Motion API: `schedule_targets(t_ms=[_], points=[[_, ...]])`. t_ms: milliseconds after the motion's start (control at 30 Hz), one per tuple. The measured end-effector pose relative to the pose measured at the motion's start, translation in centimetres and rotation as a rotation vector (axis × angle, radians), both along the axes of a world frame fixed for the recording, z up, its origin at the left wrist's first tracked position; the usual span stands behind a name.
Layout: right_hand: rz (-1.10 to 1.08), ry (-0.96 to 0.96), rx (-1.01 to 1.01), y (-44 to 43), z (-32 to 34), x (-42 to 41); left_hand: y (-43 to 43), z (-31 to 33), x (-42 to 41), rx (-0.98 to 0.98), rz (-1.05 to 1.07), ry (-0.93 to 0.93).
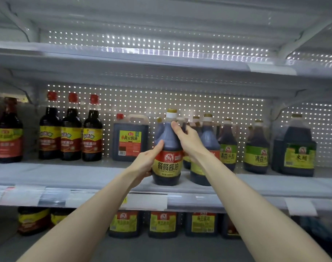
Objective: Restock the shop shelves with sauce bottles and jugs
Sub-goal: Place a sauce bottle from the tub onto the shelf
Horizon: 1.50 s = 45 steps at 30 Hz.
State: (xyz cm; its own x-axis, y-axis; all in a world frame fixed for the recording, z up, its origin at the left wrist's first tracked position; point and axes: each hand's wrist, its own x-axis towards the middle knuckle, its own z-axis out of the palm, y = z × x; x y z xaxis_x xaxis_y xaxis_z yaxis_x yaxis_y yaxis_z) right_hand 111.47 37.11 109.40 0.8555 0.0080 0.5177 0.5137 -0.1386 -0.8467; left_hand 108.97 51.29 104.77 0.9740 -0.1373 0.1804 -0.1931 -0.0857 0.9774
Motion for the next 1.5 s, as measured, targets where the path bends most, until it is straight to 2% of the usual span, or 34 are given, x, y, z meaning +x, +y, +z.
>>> schedule_targets(t_ms=[400,667,1200,1500], points=[[-0.041,0.116,-0.045,0.2,-1.5,0.8,-0.2,-0.9,1.7,-0.034,-0.044,0.052],[-0.046,0.042,0.061,0.5,-7.3,-1.5,0.2,-1.5,1.3,-0.052,-0.025,-0.025],[-0.028,0.029,0.104,0.1,-7.7,-1.5,0.0,-1.8,0.9,-0.028,0.028,-0.117],[-0.064,0.000,0.125,0.1,-7.8,-1.6,-0.4,-1.6,1.0,-0.005,0.014,-0.107]])
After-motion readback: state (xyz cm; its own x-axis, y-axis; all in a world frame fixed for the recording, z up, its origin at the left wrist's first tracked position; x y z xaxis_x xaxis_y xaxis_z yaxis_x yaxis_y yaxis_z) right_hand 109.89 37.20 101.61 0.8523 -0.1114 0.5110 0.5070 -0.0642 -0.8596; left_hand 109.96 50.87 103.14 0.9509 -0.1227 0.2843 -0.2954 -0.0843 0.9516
